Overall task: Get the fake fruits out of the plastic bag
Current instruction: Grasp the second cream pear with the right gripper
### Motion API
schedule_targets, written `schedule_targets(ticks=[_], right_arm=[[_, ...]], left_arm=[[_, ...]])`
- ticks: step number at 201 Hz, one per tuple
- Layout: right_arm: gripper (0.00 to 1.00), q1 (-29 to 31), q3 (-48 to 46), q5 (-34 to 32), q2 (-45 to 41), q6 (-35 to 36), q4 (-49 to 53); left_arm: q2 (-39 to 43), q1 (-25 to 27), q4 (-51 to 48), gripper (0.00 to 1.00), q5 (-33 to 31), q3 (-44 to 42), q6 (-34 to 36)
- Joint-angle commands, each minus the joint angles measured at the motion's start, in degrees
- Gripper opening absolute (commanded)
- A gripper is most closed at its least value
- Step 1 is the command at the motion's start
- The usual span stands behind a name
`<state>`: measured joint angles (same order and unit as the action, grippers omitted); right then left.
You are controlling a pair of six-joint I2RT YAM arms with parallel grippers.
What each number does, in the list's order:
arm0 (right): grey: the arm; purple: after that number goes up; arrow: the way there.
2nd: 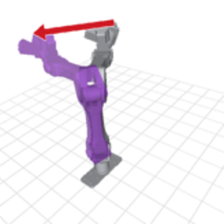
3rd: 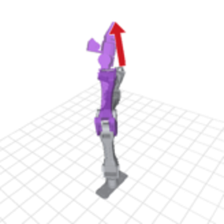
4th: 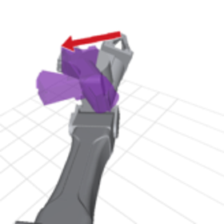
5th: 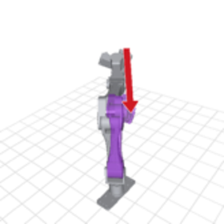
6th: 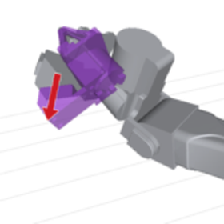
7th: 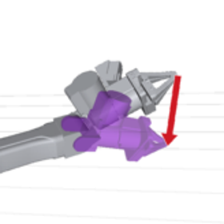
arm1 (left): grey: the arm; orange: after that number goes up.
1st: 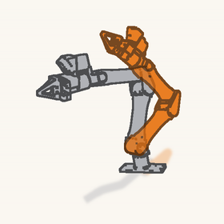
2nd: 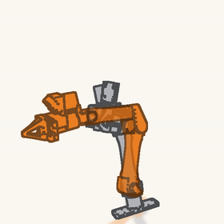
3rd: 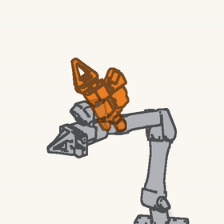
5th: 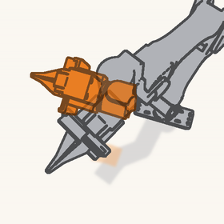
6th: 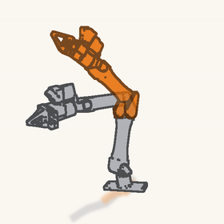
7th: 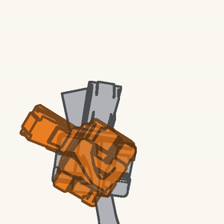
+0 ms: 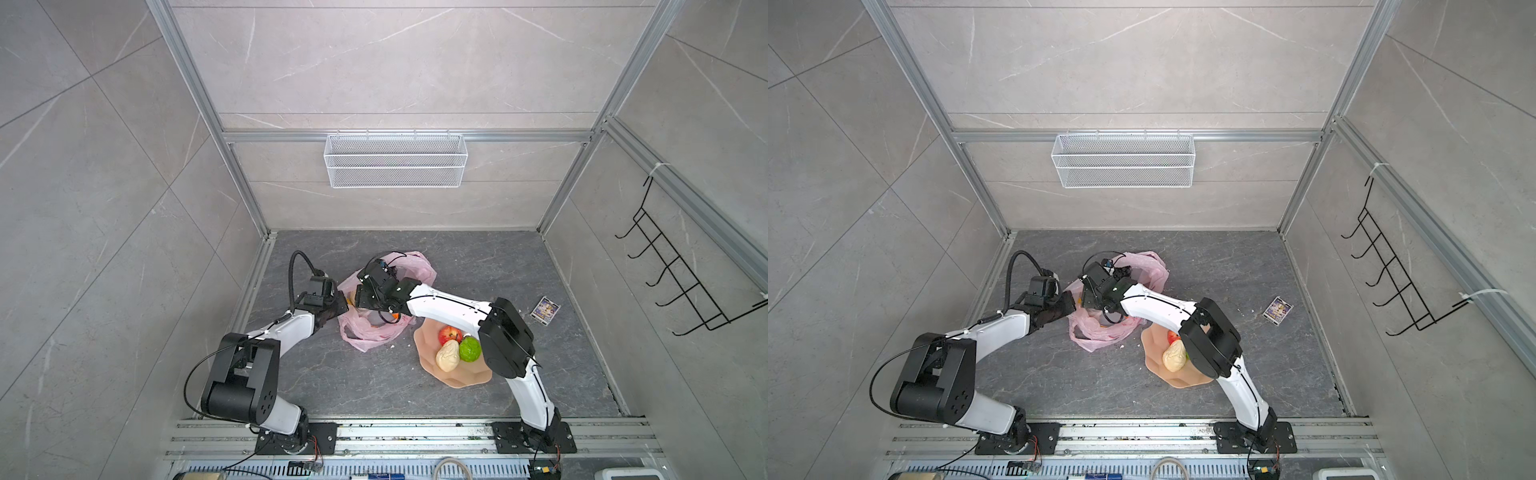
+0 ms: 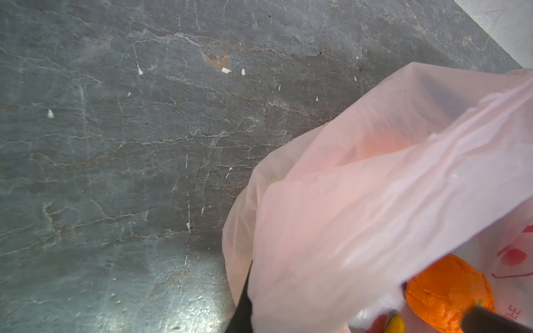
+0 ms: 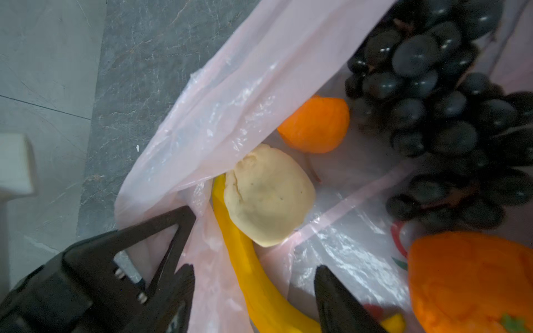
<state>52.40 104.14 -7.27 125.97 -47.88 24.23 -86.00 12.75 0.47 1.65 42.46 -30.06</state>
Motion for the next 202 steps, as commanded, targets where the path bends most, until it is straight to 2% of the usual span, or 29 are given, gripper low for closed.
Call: schedule_targets(ticks=[1,48,100,171,202], right_arm=[[0.70,-0.8,3.8,-1.0,2.9,5.6,3.4],[0.72,-2.8,14.6,4.2,10.6,16.3,8.3],[0.74,-2.9,26.7,6.6,18.3,24.3,15.8],[0.78,-3.0,32.4,8.8,20.7,29.4,21.6],[0.78,-3.0,38.1,8.8,25.8,30.0,25.2]], left_arm=[[2.1,0.0,2.0,0.00,-0.1,-0.2,-1.0],[2.1,0.0,2.0,0.00,-0.1,-0.1,-0.8],[2.1,0.0,1.8,0.00,-0.3,0.0,-0.6],[1.9,0.0,1.6,0.00,-0.5,0.2,-0.6],[2.0,0.0,1.6,0.00,-0.5,0.2,-0.6]])
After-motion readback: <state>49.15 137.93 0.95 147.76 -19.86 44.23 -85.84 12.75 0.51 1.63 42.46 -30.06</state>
